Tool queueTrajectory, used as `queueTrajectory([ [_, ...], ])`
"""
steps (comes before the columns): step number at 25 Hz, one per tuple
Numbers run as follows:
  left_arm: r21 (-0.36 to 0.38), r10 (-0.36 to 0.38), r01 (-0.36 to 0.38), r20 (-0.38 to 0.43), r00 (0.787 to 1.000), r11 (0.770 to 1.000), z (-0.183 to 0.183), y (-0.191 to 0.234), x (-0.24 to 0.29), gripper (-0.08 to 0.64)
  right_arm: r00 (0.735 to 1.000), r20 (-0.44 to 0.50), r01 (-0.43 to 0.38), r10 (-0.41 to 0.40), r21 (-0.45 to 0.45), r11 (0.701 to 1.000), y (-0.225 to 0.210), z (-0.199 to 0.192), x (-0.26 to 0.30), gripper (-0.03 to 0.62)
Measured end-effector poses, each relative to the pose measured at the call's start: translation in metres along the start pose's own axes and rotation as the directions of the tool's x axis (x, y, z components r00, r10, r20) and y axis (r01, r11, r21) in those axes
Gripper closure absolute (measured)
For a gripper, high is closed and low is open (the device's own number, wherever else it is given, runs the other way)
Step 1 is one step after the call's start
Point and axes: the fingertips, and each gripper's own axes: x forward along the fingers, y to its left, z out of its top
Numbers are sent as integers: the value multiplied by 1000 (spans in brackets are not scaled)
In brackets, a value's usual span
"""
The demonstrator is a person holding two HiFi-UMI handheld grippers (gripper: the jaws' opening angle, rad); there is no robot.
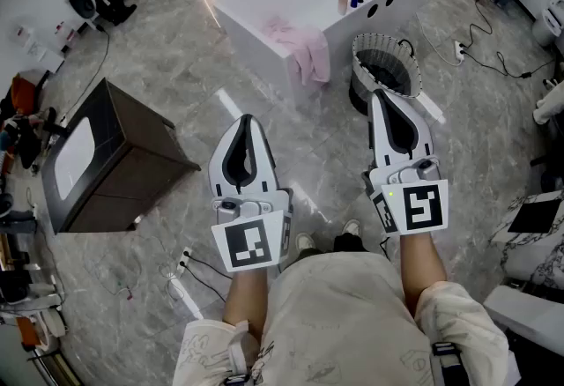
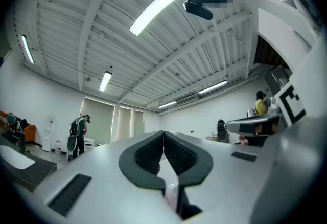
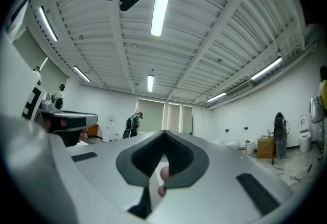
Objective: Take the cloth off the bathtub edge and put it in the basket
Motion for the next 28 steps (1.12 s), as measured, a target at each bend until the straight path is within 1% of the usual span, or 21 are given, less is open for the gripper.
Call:
queueTrajectory([
  [4,-3,-34,34,32,999,999,1,17,-14,557,1000,-21,18,-18,17,1000,17,-3,0,604],
  [12,-20,-30,30,21,999,999,-7,55,-34,557,999,-22,40,-40,25,999,50,-2,1,603],
  [18,-33,-16,16,-7,1000,999,-15,73,-40,557,998,-15,55,-54,36,998,62,0,1,604],
  [22,-38,-12,11,-6,1000,999,-18,82,-37,557,998,-26,53,-53,29,998,66,-4,9,603],
  [28,-27,-10,10,-12,1000,1000,-28,86,-16,557,998,-23,62,-61,31,998,56,-15,31,604],
])
